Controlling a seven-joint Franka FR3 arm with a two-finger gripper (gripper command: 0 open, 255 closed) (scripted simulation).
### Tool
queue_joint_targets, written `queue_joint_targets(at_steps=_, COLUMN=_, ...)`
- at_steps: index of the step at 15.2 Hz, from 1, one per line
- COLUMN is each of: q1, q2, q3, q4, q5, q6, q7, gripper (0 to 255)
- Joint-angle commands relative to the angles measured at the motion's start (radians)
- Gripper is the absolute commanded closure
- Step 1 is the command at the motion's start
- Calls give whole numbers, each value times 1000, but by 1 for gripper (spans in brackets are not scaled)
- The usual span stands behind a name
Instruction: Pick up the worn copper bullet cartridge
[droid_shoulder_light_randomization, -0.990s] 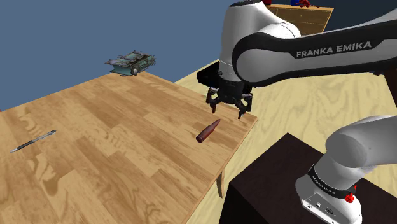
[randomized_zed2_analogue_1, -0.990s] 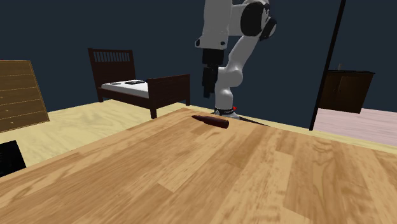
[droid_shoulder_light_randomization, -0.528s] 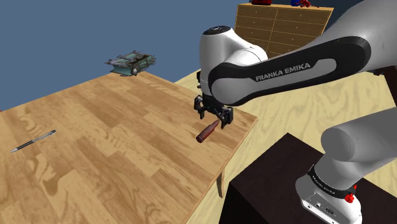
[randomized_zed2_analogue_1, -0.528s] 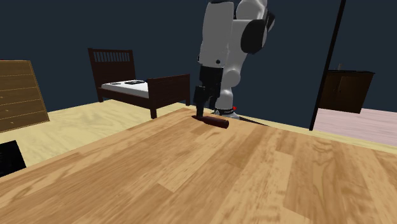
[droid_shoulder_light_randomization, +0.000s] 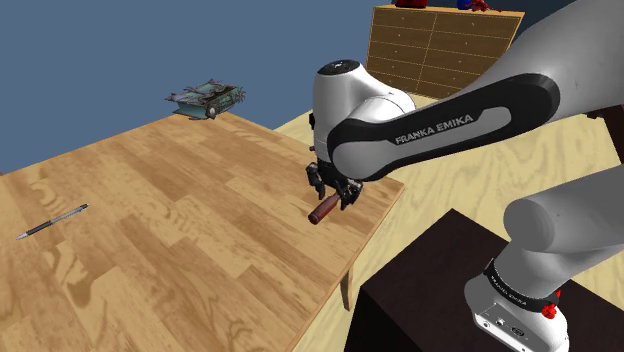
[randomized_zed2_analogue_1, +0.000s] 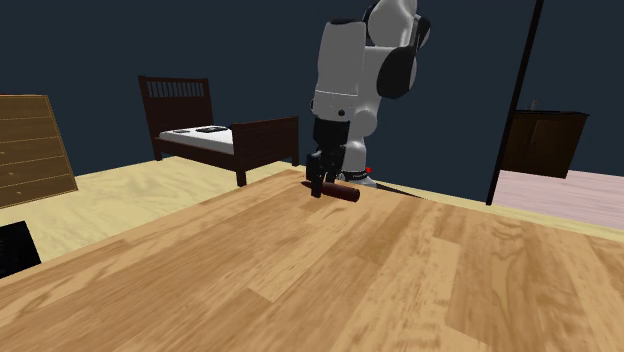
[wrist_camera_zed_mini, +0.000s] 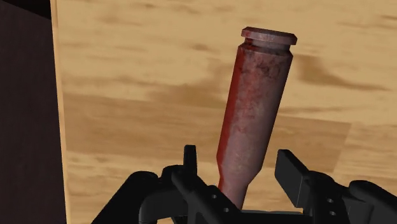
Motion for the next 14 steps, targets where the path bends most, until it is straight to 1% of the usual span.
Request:
queue_joint_targets(at_steps=1, q1=-1, q2=1, q3=2, q4=-1, q5=0, q6=2, q7=1, gripper=255)
queue_joint_targets(at_steps=9, q1=0, q2=0, q3=1, q4=-1, q5=0, q6=1, q7=0, gripper=255)
queue_joint_targets(at_steps=14, q1=28, q2=-39, q3=-52, q4=37, q5=10, q6=-75, q7=-19, gripper=255)
